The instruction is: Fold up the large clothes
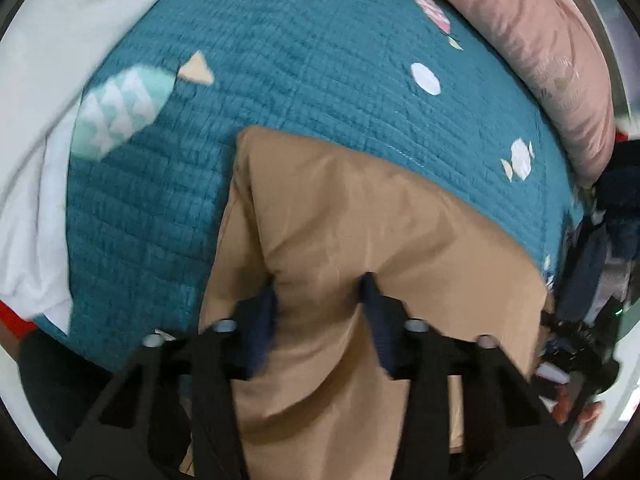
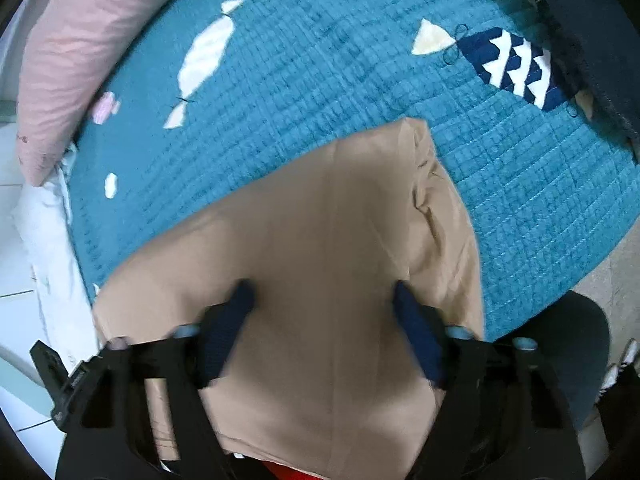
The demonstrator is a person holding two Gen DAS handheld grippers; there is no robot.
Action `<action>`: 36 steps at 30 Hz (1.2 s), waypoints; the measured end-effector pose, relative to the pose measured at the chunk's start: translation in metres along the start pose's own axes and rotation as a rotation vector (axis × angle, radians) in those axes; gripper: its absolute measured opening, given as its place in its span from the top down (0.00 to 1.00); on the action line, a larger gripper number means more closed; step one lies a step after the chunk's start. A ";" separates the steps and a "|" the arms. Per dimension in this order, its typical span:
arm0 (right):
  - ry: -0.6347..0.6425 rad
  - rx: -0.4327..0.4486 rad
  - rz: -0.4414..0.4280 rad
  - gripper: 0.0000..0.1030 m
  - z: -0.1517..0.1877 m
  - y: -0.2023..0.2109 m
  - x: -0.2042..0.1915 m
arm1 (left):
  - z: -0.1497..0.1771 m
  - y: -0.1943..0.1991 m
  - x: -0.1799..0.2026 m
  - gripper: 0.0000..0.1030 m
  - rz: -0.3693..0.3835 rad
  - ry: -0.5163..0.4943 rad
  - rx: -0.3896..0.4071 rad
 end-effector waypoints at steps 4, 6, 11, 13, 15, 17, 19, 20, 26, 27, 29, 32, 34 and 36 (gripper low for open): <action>0.013 0.056 -0.066 0.85 -0.004 0.019 -0.005 | -0.004 0.017 0.007 0.84 0.019 -0.012 0.047; 0.048 0.094 -0.092 0.86 -0.013 0.034 -0.015 | -0.009 0.027 0.008 0.84 0.046 -0.020 0.083; 0.100 0.129 -0.093 0.88 -0.041 0.044 -0.037 | -0.032 0.034 0.010 0.84 0.057 -0.015 0.113; 0.130 0.155 -0.078 0.91 -0.052 0.048 -0.044 | -0.041 0.032 0.011 0.85 0.056 -0.014 0.119; 0.146 0.197 -0.056 0.96 -0.064 0.052 -0.047 | -0.052 0.033 0.010 0.85 0.063 -0.002 0.141; 0.153 0.240 -0.037 1.00 -0.074 0.058 -0.047 | -0.061 0.033 0.009 0.85 0.066 0.010 0.162; 0.130 0.250 -0.036 1.00 -0.082 0.058 -0.045 | -0.068 0.019 0.006 0.85 0.046 0.035 0.130; 0.113 0.235 -0.052 0.99 -0.082 0.056 -0.042 | -0.067 0.013 0.006 0.84 0.028 0.029 0.119; 0.173 0.127 -0.051 0.93 -0.035 0.050 -0.054 | -0.046 0.004 0.011 0.58 -0.073 -0.032 0.097; 0.171 0.097 -0.053 0.91 -0.025 0.048 -0.055 | -0.042 0.008 0.010 0.47 -0.083 -0.039 0.101; 0.183 0.044 -0.092 0.79 0.003 0.046 -0.060 | -0.031 0.024 0.006 0.38 -0.092 -0.058 0.130; 0.174 -0.016 -0.054 0.77 0.042 0.042 -0.058 | -0.011 0.047 0.000 0.36 -0.096 -0.068 0.160; 0.171 -0.073 -0.084 0.78 0.066 0.033 -0.054 | 0.006 0.060 -0.004 0.36 -0.084 -0.073 0.163; 0.175 -0.092 -0.004 0.79 0.083 0.024 -0.044 | 0.031 0.066 -0.003 0.37 -0.054 -0.096 0.144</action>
Point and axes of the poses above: each gripper's, at about its wrist camera, not at the fingertips, and y roughly against the way its jaws point, x to its right, z to its underside, the point moved 4 cm from there along -y, roughly the way its jaws point, and after that the axes turned 14 degrees about -z, right-handed, at the moved point
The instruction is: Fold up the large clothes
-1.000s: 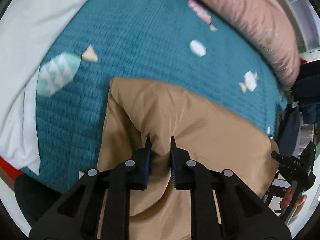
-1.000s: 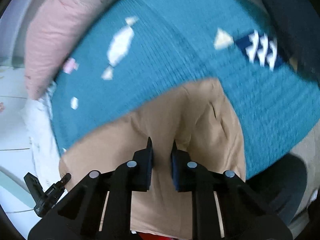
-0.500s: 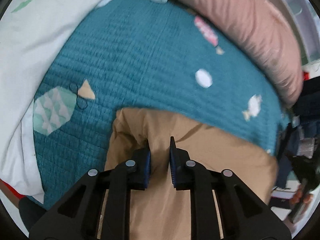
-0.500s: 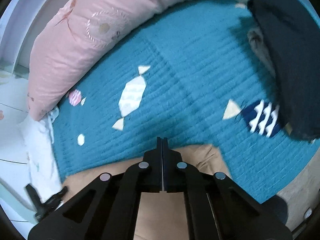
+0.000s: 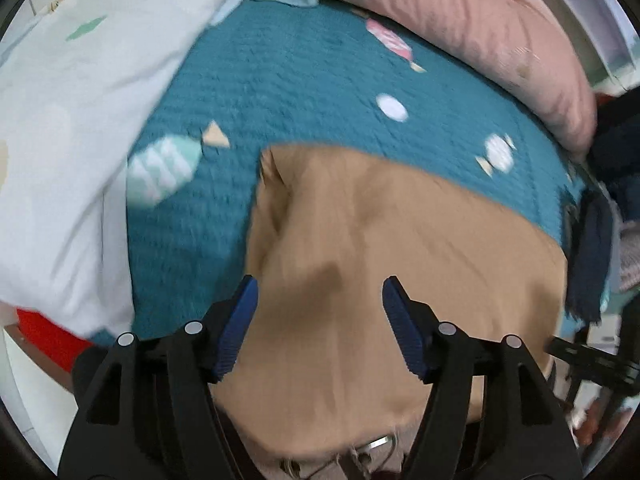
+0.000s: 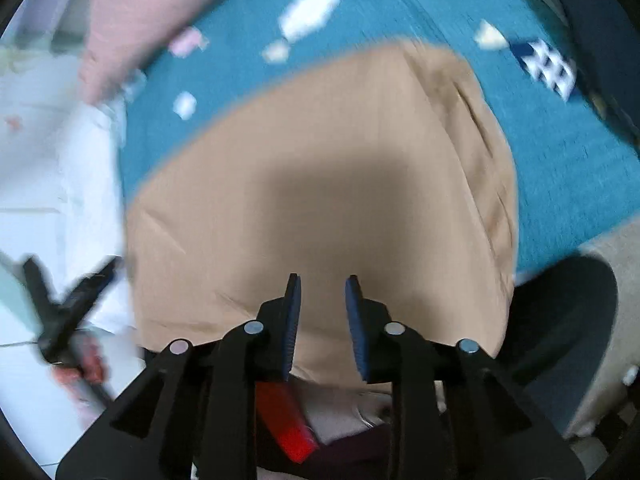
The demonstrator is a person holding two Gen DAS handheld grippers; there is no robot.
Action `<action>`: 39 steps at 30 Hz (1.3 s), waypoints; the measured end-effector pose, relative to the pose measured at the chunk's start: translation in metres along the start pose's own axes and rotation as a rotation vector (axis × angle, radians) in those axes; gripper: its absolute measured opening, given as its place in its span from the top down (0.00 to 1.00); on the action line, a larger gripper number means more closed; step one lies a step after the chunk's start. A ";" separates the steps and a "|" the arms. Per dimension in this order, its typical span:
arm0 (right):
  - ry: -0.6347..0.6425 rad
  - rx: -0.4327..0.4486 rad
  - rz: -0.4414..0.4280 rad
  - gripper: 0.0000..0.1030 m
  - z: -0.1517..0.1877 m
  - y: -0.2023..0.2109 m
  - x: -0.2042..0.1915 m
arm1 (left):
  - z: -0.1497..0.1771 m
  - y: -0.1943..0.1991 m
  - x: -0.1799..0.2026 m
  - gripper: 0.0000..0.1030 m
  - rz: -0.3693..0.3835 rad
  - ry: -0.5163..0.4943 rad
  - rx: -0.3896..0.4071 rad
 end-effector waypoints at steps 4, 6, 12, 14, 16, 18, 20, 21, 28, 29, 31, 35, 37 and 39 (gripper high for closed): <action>-0.073 0.040 0.155 0.92 0.004 -0.016 0.045 | 0.042 -0.013 0.010 0.60 0.009 -0.050 -0.074; -0.116 0.051 0.146 0.95 -0.002 -0.019 0.063 | 0.058 -0.039 0.011 0.87 -0.037 -0.072 -0.119; -0.112 0.093 0.152 0.96 -0.009 -0.038 0.076 | 0.068 -0.078 -0.004 0.95 0.031 0.015 -0.172; -0.100 0.095 0.180 0.95 -0.009 -0.039 0.068 | 0.067 -0.072 -0.005 0.95 0.009 0.005 -0.172; -0.105 0.081 0.182 0.95 -0.008 -0.034 0.061 | 0.065 -0.060 -0.006 0.95 -0.020 -0.003 -0.165; -0.116 0.093 0.139 0.90 -0.009 -0.021 0.048 | 0.064 -0.041 -0.005 0.94 -0.040 -0.031 -0.131; -0.103 0.102 0.135 0.90 -0.005 -0.007 0.041 | 0.067 -0.024 -0.003 0.93 -0.024 -0.038 -0.110; -0.094 0.096 0.145 0.90 -0.002 -0.001 0.039 | 0.070 -0.019 -0.004 0.93 -0.024 -0.039 -0.115; -0.165 0.047 0.131 0.95 0.010 -0.037 0.079 | 0.094 -0.074 -0.010 0.96 -0.099 -0.034 -0.212; -0.191 0.033 0.102 0.95 0.010 -0.049 0.089 | 0.095 -0.083 -0.012 0.97 -0.093 -0.026 -0.229; -0.232 0.048 0.067 0.96 0.011 -0.057 0.098 | 0.095 -0.083 -0.013 0.97 -0.089 -0.025 -0.221; -0.205 0.054 0.089 0.95 0.013 -0.052 0.091 | 0.094 -0.073 -0.018 0.97 -0.100 -0.037 -0.215; -0.227 0.055 0.063 0.90 0.015 -0.040 0.087 | 0.094 -0.063 -0.017 0.96 -0.105 -0.038 -0.206; -0.195 0.082 0.032 0.89 0.015 -0.023 0.073 | 0.093 -0.045 -0.016 0.95 -0.104 -0.051 -0.183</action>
Point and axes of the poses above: each gripper's, at about its wrist camera, not at the fingertips, and y roughly against the way its jaws point, x to its right, z to its underside, the point moved 4 cm from there along -y, roughly the way its jaws point, and after that the axes turned 14 degrees about -z, right-handed, at the moved point
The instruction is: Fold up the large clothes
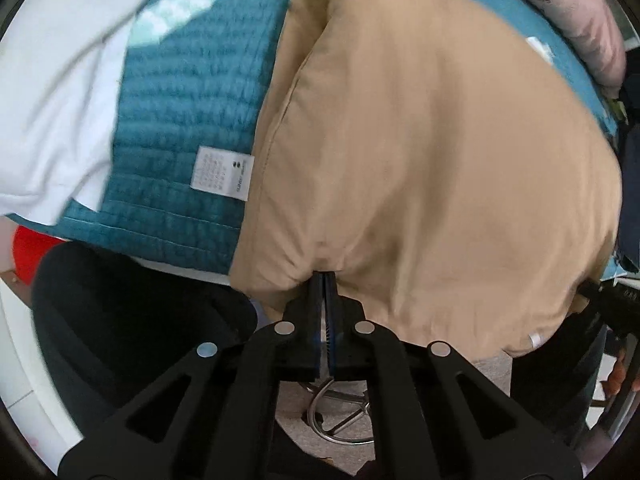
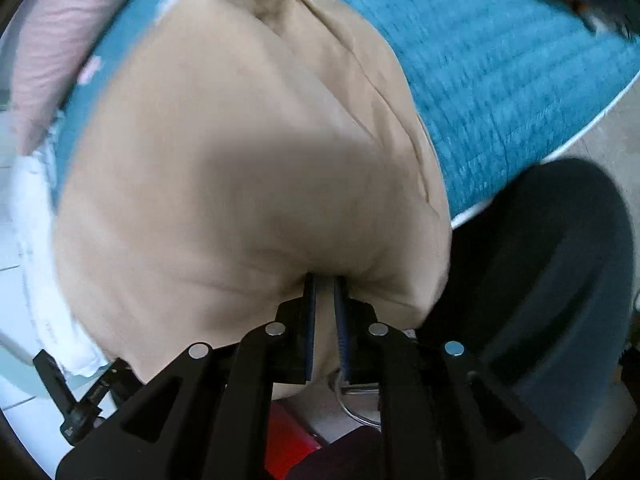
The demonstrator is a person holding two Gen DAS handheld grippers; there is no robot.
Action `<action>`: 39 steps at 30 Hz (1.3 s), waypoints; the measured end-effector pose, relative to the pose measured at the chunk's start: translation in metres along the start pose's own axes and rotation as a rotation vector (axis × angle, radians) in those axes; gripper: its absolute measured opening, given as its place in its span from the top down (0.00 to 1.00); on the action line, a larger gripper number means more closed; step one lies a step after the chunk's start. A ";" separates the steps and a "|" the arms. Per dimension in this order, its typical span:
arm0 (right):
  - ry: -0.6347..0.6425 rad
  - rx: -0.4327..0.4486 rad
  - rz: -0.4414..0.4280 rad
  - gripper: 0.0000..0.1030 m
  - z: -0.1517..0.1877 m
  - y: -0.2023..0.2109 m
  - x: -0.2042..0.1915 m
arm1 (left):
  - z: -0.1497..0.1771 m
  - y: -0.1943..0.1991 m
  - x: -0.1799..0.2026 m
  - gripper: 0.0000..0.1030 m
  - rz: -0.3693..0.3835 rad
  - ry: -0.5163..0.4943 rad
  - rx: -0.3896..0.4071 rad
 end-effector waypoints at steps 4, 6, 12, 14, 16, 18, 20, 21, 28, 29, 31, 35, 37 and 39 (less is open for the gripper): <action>0.096 0.038 -0.047 0.89 -0.007 0.025 -0.037 | -0.011 0.046 0.004 0.94 0.032 -0.007 0.068; 0.138 0.054 -0.068 0.89 -0.012 0.035 -0.055 | -0.022 0.074 0.017 0.94 0.072 -0.025 0.109; 0.143 0.071 -0.091 0.89 -0.018 0.042 -0.066 | -0.079 0.120 0.101 0.94 0.150 -0.075 0.202; 0.119 0.056 -0.092 0.89 -0.020 0.042 -0.051 | -0.101 0.118 0.136 0.94 0.201 -0.054 0.200; 0.087 0.042 -0.085 0.89 -0.015 0.039 -0.040 | -0.117 0.101 0.164 0.94 0.203 -0.051 0.163; 0.036 0.025 -0.085 0.89 -0.014 0.040 -0.021 | -0.129 0.069 0.201 0.95 0.144 -0.082 0.117; -0.005 0.022 -0.089 0.89 -0.012 0.045 -0.005 | -0.138 0.028 0.217 0.97 0.045 -0.102 0.088; -0.019 0.026 -0.086 0.89 -0.013 0.047 0.001 | -0.140 0.015 0.218 0.97 0.035 -0.096 0.092; -0.050 0.073 -0.079 0.89 -0.017 0.071 0.018 | -0.134 0.048 0.198 0.97 0.063 -0.096 0.101; -0.052 0.081 -0.088 0.89 -0.016 0.074 0.018 | -0.124 0.058 0.193 0.97 0.061 -0.102 0.110; -0.048 0.084 -0.098 0.89 -0.015 0.077 0.017 | -0.102 0.069 0.188 0.96 0.084 -0.121 0.086; -0.026 0.079 -0.098 0.89 -0.009 0.072 0.007 | -0.055 0.056 0.176 0.96 0.114 -0.128 0.035; -0.026 0.065 -0.097 0.89 -0.007 0.066 0.003 | -0.043 0.027 0.179 0.97 0.051 -0.166 0.043; -0.027 0.047 -0.096 0.89 -0.005 0.057 -0.001 | -0.044 0.007 0.178 0.98 0.051 -0.132 0.042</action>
Point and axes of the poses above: each gripper's, at about its wrist camera, not at the fingertips, and y roughly against the way its jaws point, x to its right, z to its underside, the point moved 4 cm from there along -y, roughly the way its jaws point, and after that the axes turned 14 degrees about -z, right-handed, at the moved point
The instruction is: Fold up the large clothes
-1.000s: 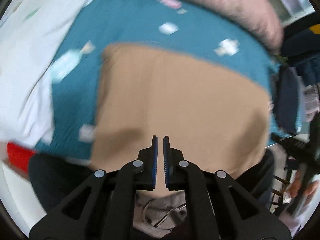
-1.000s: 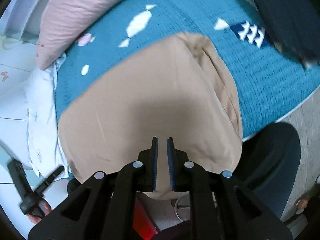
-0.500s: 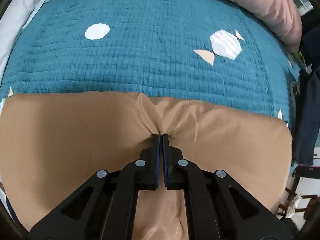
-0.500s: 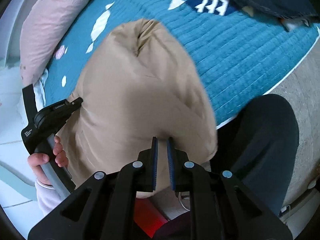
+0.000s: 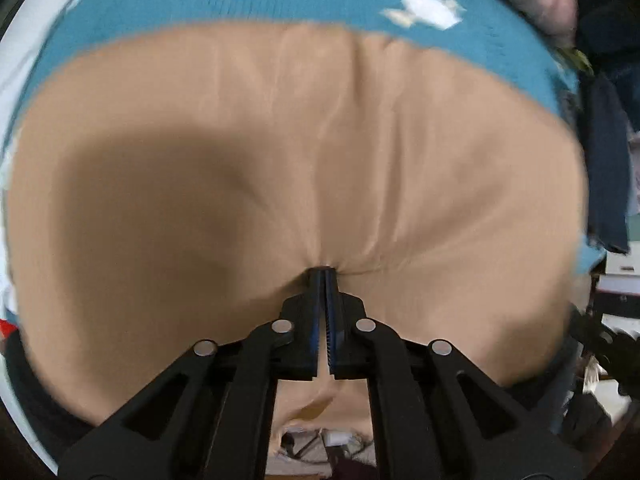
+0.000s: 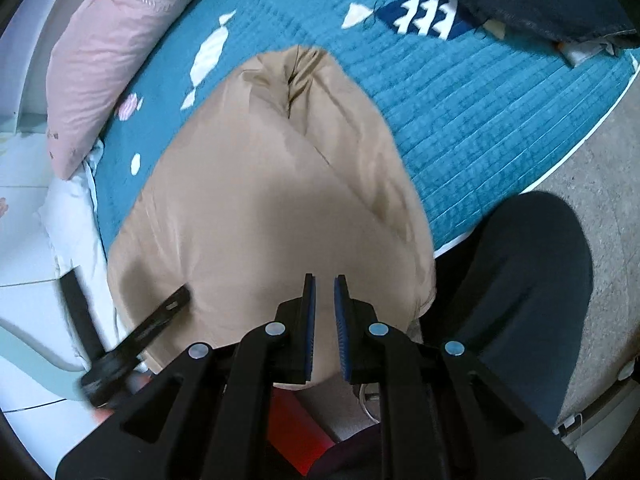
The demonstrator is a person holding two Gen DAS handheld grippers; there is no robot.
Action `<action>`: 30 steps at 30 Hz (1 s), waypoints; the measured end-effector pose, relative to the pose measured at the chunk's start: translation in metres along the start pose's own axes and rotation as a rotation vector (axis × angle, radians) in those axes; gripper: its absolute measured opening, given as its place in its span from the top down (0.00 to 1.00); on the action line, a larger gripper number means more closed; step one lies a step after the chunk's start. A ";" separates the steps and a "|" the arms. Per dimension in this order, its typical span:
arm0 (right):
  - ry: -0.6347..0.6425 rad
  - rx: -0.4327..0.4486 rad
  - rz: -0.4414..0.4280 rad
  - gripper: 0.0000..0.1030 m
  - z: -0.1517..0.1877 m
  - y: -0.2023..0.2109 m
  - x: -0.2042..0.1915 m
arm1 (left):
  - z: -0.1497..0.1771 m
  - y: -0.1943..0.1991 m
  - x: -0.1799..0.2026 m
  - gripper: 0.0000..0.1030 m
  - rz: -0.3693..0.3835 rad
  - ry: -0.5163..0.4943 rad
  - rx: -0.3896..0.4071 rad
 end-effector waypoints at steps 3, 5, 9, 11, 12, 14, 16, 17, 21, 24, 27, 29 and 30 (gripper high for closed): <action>0.035 -0.011 -0.003 0.89 0.007 -0.005 -0.011 | -0.003 0.015 -0.002 0.98 0.011 0.025 -0.007; 0.045 -0.013 0.000 0.89 0.009 -0.006 -0.015 | 0.005 0.031 -0.003 0.98 -0.005 0.001 0.005; 0.051 -0.011 0.009 0.89 0.010 -0.005 -0.017 | 0.037 0.051 -0.005 0.97 -0.004 -0.036 0.011; 0.050 -0.010 0.011 0.89 0.010 -0.006 -0.017 | 0.053 0.036 -0.001 0.97 0.013 -0.051 -0.036; 0.047 -0.012 0.015 0.89 0.010 -0.008 -0.017 | 0.058 0.018 0.001 0.97 0.001 -0.056 -0.071; 0.040 -0.023 0.023 0.89 0.009 -0.012 -0.016 | 0.060 -0.017 0.003 0.98 -0.026 -0.047 -0.126; 0.043 -0.035 0.021 0.89 0.013 -0.015 -0.016 | 0.059 -0.015 0.005 0.98 -0.033 -0.048 -0.127; 0.049 -0.038 0.019 0.89 0.014 -0.015 -0.018 | 0.059 -0.007 0.007 0.98 -0.029 -0.057 -0.123; 0.029 -0.029 0.016 0.89 0.012 -0.010 -0.012 | 0.055 0.037 0.014 0.97 0.010 -0.086 -0.062; 0.032 -0.015 0.026 0.89 0.008 -0.005 -0.010 | 0.041 0.067 0.016 0.97 0.028 -0.067 0.009; 0.029 -0.005 0.023 0.78 0.001 0.000 -0.007 | 0.022 0.071 0.014 0.97 -0.007 -0.036 0.042; 0.024 0.022 0.026 0.62 -0.005 0.007 -0.005 | 0.005 0.058 0.016 0.97 -0.002 -0.008 0.028; 0.026 0.037 0.027 0.56 -0.008 0.010 -0.005 | -0.004 0.049 0.017 0.97 -0.010 -0.003 0.023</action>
Point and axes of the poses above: each gripper's, at about its wrist camera, not at the fingertips, and y roughly against the way its jaws point, x to its right, z to its underside, the point moved 4 cm from there along -y, roughly the way its jaws point, and after that the axes turned 14 degrees about -z, right-handed, at the moved point
